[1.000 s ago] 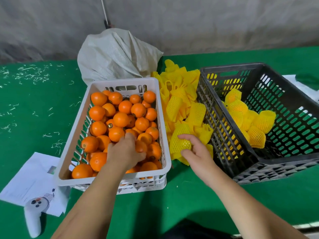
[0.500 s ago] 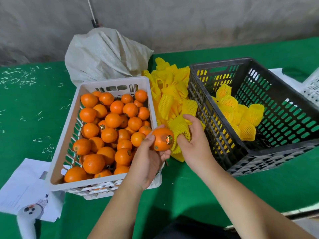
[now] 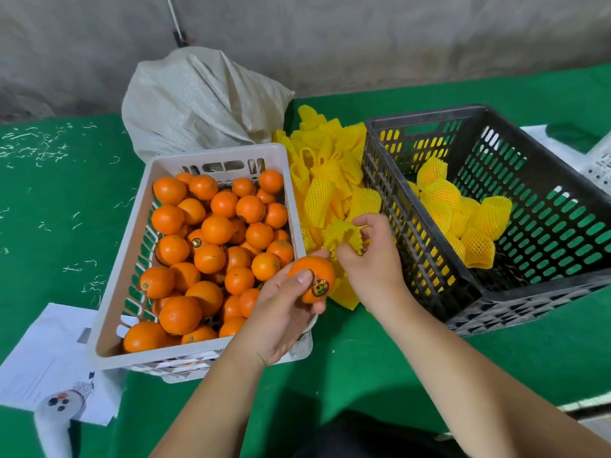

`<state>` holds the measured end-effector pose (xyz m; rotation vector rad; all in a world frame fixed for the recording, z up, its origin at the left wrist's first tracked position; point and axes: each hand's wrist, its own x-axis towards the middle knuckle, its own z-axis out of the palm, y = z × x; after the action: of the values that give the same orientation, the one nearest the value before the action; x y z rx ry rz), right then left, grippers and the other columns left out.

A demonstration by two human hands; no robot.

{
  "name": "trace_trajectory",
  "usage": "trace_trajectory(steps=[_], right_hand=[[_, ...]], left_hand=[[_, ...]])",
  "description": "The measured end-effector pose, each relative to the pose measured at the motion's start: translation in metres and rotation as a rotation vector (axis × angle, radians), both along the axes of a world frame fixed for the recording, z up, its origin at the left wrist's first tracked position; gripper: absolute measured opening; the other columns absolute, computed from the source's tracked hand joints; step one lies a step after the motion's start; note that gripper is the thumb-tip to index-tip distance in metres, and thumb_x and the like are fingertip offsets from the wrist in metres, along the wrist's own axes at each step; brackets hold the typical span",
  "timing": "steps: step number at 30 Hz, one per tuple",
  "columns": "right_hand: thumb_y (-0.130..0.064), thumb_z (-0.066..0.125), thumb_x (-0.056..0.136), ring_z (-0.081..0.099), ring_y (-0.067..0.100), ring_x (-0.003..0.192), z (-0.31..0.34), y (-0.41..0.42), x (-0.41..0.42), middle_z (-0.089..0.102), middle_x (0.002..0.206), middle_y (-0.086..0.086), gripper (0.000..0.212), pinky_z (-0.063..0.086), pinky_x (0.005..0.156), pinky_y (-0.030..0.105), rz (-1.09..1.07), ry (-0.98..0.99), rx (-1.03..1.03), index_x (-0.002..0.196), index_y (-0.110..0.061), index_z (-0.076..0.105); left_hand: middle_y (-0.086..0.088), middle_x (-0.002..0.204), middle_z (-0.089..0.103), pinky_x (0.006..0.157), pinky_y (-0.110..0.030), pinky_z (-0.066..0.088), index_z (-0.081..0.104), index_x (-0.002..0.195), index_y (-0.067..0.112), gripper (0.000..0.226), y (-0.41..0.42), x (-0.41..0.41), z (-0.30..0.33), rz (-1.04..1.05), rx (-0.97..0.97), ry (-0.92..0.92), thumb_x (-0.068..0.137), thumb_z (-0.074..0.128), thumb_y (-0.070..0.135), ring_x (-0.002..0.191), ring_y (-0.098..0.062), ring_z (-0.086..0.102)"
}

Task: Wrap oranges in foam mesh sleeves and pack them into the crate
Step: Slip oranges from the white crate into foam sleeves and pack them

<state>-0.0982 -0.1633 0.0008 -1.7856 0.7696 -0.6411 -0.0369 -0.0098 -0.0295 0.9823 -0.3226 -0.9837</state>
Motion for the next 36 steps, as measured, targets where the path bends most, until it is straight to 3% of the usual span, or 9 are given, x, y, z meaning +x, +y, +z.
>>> trace_trajectory(steps=[3,6,10,15,18,24,29,32,36], right_hand=[[-0.021,0.073,0.090,0.059,0.014,0.082,0.000,0.001,-0.005,0.059,0.101,-0.001,0.033,0.051,0.071,0.035,0.025,-0.020,-0.031,0.114,-0.027,0.051],[-0.024,0.075,0.089,0.055,0.003,0.072,-0.002,0.011,-0.009,0.057,0.088,-0.008,0.029,0.051,0.067,0.030,0.082,-0.024,-0.103,0.107,-0.027,0.053],[-0.017,0.072,0.093,0.063,0.008,0.089,-0.001,0.013,-0.012,0.065,0.096,-0.008,0.018,0.056,0.080,0.037,0.166,-0.043,-0.116,0.106,-0.025,0.063],[-0.010,0.070,0.094,0.055,-0.002,0.094,-0.001,0.017,-0.023,0.056,0.102,-0.013,0.017,0.045,0.081,0.012,0.207,-0.091,-0.388,0.106,-0.021,0.067],[-0.010,0.066,0.095,0.053,0.000,0.096,-0.005,0.027,-0.029,0.057,0.107,-0.011,0.017,0.044,0.083,0.013,0.244,-0.098,-0.500,0.109,-0.019,0.065],[-0.008,0.066,0.095,0.052,0.002,0.097,-0.005,0.025,-0.033,0.061,0.106,-0.008,0.015,0.044,0.085,0.017,0.215,-0.102,-0.443,0.109,-0.014,0.065],[-0.010,0.068,0.094,0.048,-0.007,0.092,0.002,0.021,-0.038,0.057,0.100,-0.014,0.013,0.044,0.082,0.016,0.175,-0.118,-0.482,0.106,-0.015,0.068],[-0.021,0.066,0.093,0.048,-0.008,0.089,0.003,0.029,-0.039,0.049,0.098,-0.020,0.011,0.038,0.076,0.009,0.224,-0.136,-0.520,0.103,-0.019,0.066],[-0.014,0.065,0.091,0.050,0.003,0.097,-0.005,0.036,-0.038,0.045,0.103,-0.018,0.023,0.041,0.080,0.014,0.338,-0.105,-0.424,0.112,-0.020,0.060]], left_hand=[[0.004,0.098,0.068,0.066,-0.026,0.047,0.071,0.129,0.028,0.063,-0.006,-0.002,-0.001,0.100,0.015,0.029,0.075,0.086,0.058,0.069,-0.014,0.057],[-0.002,0.106,0.072,0.073,-0.027,0.057,0.069,0.129,0.030,0.076,-0.008,-0.004,-0.002,0.143,0.020,-0.063,0.063,0.097,0.056,0.085,-0.016,0.068],[-0.004,0.104,0.073,0.080,-0.031,0.059,0.068,0.124,0.036,0.069,-0.010,-0.004,-0.004,0.201,0.064,-0.128,0.064,0.099,0.049,0.091,-0.018,0.070],[-0.008,0.109,0.075,0.082,-0.035,0.061,0.061,0.127,0.042,0.060,-0.016,-0.006,-0.005,0.339,0.071,-0.138,0.075,0.091,0.033,0.094,-0.023,0.071],[-0.011,0.113,0.076,0.080,-0.036,0.062,0.054,0.134,0.052,0.070,-0.016,-0.008,-0.005,0.385,0.041,-0.135,0.078,0.087,0.024,0.097,-0.023,0.075],[0.002,0.134,0.069,0.076,-0.028,0.059,0.049,0.141,0.061,0.071,-0.004,-0.006,-0.010,0.147,0.001,-0.107,0.082,0.070,0.027,0.111,-0.016,0.073],[0.001,0.122,0.073,0.074,-0.037,0.048,0.051,0.135,0.058,0.058,-0.008,-0.010,-0.005,0.137,0.073,-0.228,0.087,0.078,0.040,0.095,-0.025,0.063],[0.001,0.114,0.075,0.069,-0.039,0.053,0.054,0.113,0.060,0.051,-0.011,-0.011,-0.002,0.235,0.093,-0.200,0.079,0.084,0.037,0.090,-0.025,0.071],[-0.004,0.127,0.072,0.083,-0.044,0.058,0.054,0.118,0.063,0.062,-0.003,-0.005,-0.010,0.161,0.005,-0.071,0.077,0.075,0.020,0.112,-0.027,0.073]])
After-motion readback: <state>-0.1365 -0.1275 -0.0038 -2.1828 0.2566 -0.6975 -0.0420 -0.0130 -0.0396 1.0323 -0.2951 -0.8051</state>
